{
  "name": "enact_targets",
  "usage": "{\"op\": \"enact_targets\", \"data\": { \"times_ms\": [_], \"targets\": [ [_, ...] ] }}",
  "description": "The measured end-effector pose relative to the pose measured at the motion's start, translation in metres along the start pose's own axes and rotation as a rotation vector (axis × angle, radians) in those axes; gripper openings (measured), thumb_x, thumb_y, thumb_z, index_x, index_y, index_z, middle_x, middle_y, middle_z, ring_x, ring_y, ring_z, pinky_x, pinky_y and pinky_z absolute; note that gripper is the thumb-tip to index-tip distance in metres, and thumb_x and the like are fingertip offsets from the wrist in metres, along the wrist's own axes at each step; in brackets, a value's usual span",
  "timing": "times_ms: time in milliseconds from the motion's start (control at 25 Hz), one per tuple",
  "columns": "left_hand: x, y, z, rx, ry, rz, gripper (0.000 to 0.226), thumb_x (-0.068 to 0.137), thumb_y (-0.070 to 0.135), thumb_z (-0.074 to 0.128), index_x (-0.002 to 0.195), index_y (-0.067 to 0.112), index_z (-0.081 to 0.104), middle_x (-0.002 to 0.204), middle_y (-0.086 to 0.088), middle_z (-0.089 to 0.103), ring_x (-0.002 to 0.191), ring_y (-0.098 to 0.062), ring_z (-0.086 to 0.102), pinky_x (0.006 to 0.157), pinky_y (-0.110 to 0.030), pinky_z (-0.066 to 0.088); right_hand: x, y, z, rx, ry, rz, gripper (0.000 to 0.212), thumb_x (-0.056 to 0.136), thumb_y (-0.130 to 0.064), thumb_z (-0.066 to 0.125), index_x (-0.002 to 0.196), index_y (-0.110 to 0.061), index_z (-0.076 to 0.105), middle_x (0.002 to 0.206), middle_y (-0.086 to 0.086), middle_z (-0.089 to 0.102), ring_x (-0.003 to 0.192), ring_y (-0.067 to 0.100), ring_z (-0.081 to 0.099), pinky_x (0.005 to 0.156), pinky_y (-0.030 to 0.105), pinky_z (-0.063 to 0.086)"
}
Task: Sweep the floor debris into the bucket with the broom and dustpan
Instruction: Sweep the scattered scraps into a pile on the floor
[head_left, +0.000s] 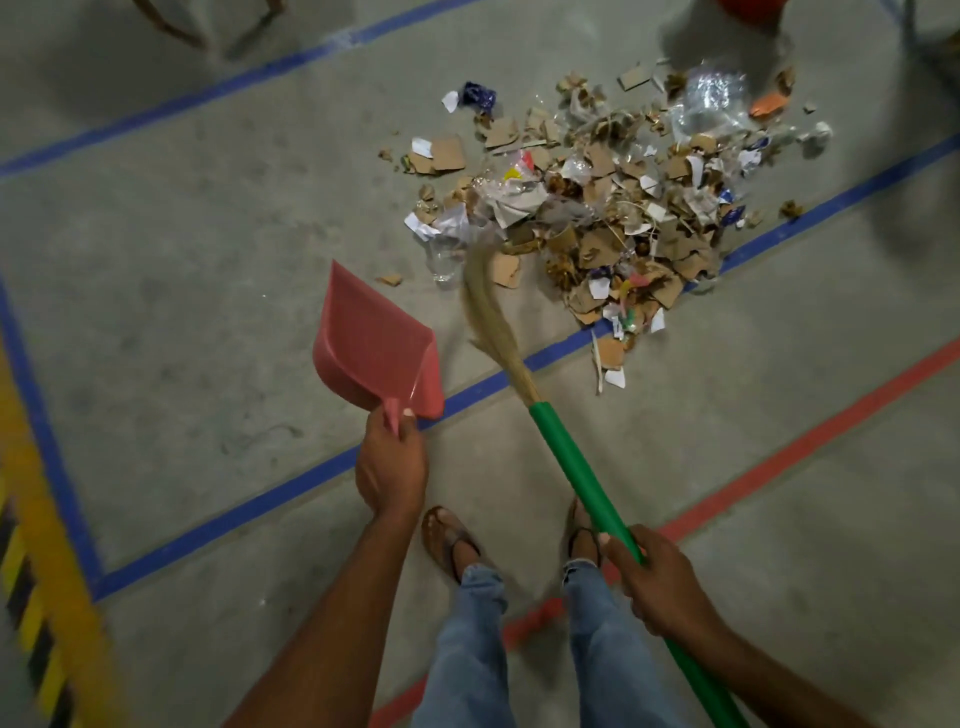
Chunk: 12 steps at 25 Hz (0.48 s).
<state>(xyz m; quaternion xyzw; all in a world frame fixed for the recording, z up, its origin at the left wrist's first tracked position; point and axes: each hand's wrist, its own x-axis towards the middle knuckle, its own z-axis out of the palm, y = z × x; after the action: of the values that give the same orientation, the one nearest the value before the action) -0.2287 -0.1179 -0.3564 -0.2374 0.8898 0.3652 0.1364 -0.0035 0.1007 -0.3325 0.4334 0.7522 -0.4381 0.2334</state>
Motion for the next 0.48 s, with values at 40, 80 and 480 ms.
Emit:
{"op": "enact_targets", "data": {
  "times_ms": [40, 80, 480],
  "targets": [
    [0.008, -0.01, -0.01, 0.021, 0.038, -0.018, 0.033, 0.101, 0.037, 0.056, 0.126, 0.018, 0.066, 0.113, -0.011, 0.072, 0.106, -0.036, 0.065, 0.079, -0.036, 0.041, 0.006, -0.001, 0.023, -0.083, -0.033, -0.057, 0.049, 0.091, -0.065, 0.053, 0.095, -0.016, 0.06, 0.085, -0.001, 0.067, 0.073, 0.011, 0.063, 0.067, 0.026, 0.05],
    [0.014, -0.018, -0.021, 0.033, 0.082, -0.037, 0.034, 0.101, 0.038, 0.056, 0.127, 0.018, 0.065, 0.114, -0.012, 0.072, 0.108, -0.038, 0.065, 0.08, -0.038, 0.043, 0.016, -0.004, 0.045, -0.191, -0.075, -0.092, 0.051, 0.088, -0.071, 0.048, 0.092, -0.022, 0.059, 0.087, 0.003, 0.069, 0.081, 0.018, 0.066, 0.075, 0.03, 0.053],
    [0.058, -0.109, -0.085, 0.089, 0.262, -0.162, 0.035, 0.101, 0.037, 0.056, 0.129, 0.016, 0.063, 0.117, -0.016, 0.07, 0.11, -0.04, 0.063, 0.082, -0.039, 0.042, 0.116, -0.1, 0.221, -0.574, -0.352, -0.09, 0.044, 0.095, -0.047, 0.055, 0.118, -0.011, 0.061, 0.121, 0.016, 0.067, 0.109, 0.035, 0.066, 0.085, 0.037, 0.053]
  ]
}}
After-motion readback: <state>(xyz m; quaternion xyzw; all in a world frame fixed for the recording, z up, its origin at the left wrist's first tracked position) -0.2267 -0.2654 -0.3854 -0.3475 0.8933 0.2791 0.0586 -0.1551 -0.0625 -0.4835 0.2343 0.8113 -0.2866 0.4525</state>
